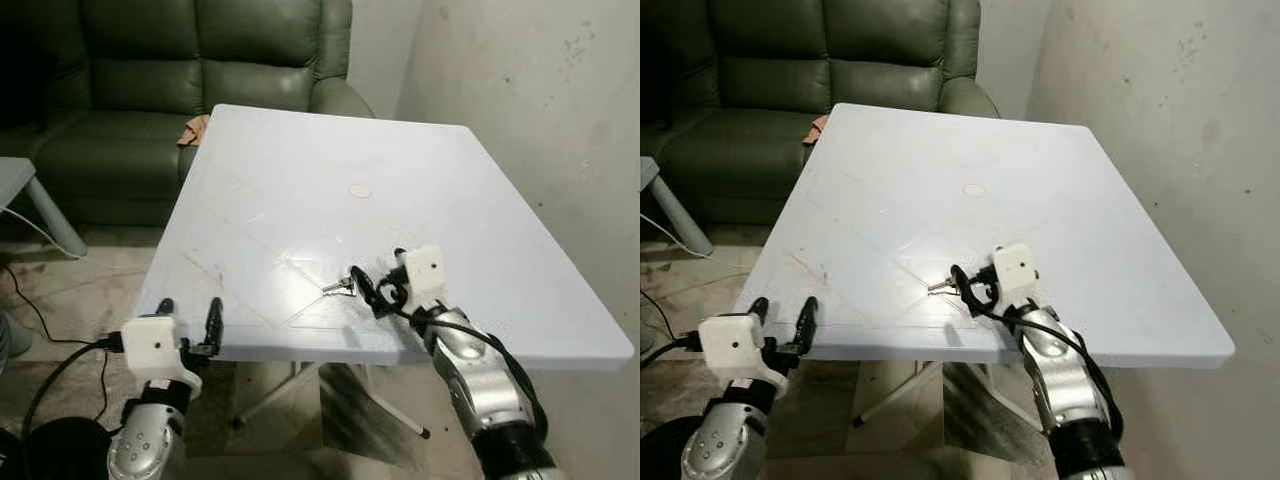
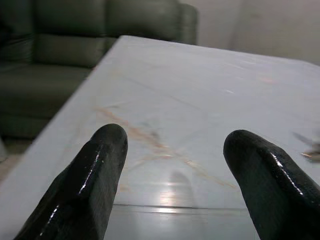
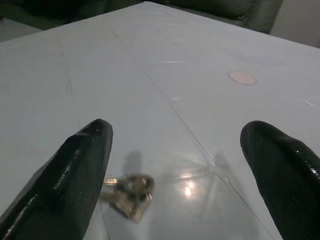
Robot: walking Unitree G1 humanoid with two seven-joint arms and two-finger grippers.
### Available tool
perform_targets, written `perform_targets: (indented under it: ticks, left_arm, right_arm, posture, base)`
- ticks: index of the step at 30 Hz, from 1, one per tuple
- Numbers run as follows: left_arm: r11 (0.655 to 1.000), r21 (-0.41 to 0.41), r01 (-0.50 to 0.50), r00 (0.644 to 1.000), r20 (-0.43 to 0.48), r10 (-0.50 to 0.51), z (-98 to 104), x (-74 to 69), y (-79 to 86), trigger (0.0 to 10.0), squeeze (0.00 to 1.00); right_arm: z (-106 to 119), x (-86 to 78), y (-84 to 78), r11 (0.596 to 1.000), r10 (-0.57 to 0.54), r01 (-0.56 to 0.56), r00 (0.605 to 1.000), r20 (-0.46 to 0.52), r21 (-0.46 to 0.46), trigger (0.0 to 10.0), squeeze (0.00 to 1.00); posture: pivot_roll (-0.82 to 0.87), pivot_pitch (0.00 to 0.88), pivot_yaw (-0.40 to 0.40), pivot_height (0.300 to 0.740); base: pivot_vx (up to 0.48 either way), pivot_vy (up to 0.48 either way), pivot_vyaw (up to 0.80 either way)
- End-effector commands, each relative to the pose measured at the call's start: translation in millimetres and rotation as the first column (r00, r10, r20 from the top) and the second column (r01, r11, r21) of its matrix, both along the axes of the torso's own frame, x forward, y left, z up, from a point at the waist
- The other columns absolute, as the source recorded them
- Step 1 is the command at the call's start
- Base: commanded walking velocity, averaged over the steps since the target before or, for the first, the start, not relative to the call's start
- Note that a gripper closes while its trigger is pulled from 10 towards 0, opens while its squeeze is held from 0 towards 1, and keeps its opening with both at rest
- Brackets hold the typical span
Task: Hang keys on a hook
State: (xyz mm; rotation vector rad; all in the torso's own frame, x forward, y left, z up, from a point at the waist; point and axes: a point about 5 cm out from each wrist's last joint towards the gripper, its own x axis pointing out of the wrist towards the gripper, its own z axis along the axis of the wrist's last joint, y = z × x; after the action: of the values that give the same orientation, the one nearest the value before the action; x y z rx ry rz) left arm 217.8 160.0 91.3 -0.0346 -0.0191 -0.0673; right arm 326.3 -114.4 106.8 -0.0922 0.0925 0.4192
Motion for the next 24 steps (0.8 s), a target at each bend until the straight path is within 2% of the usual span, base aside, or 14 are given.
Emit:
perform_targets:
  ticks: [1,2,5,8,15,18,24]
  left_arm:
    - [0.997,0.063,0.054,0.998,0.025,-0.056,5,-1.7,-6.9,10.0,0.0]
    - [0.983,0.139,0.118,0.992,0.032,-0.124,6,-3.4,-14.6,10.0,0.0]
    - [0.973,0.169,0.155,0.986,0.032,-0.163,6,-4.8,-19.0,10.0,0.0]
    - [0.981,0.12,0.155,0.987,0.033,-0.16,9,-3.7,-20.2,10.0,0.0]
    - [0.979,0.11,0.173,0.984,0.033,-0.178,12,-5.8,-23.7,10.0,0.0]
    - [0.979,0.109,0.174,0.983,0.033,-0.179,13,-6.4,-24.6,10.0,0.0]
    - [0.979,0.088,0.182,0.983,0.024,-0.184,13,-10.1,-29.9,10.0,0.0]
  right_arm:
    - [0,3.3,0.1,1.0,-0.021,0.02,1.0,-0.016,-0.015,10.0,0.0]
    - [3,5.5,3.7,1.0,-0.018,0.018,1.0,-0.02,-0.007,10.0,0.0]
    - [6,6.7,6.1,1.0,-0.015,0.016,1.0,-0.021,0.01,10.0,0.0]
    - [10,9.3,11.5,1.0,-0.011,0.012,0.999,-0.038,0.018,10.0,0.0]
    - [9,11.2,18.9,0.999,-0.044,0.044,0.998,-0.048,0.002,10.0,0.0]
    - [9,11.0,19.7,0.999,-0.049,0.049,0.998,-0.05,-0.001,10.0,0.0]
    - [-4,11.0,15.9,0.994,-0.097,0.093,0.993,-0.07,-0.063,10.0,0.0]
  posture:
    - [0.03,0.0,-0.098,0.74]
    - [0.03,0.0,-0.1,0.74]
    - [0.03,0.0,-0.1,0.74]
    - [0.03,0.013,-0.099,0.74]
    - [0.01,0.048,-0.097,0.74]
    - [0.01,0.057,-0.097,0.74]
    - [0.0,0.098,-0.099,0.74]
  base:
    - [0.0,0.0,0.0]
    - [0.0,0.0,0.0]
    - [0.0,0.0,0.0]
    - [0.0,0.0,0.0]
    - [0.0,0.0,0.0]
    - [0.0,0.0,0.0]
    - [0.0,0.0,0.0]
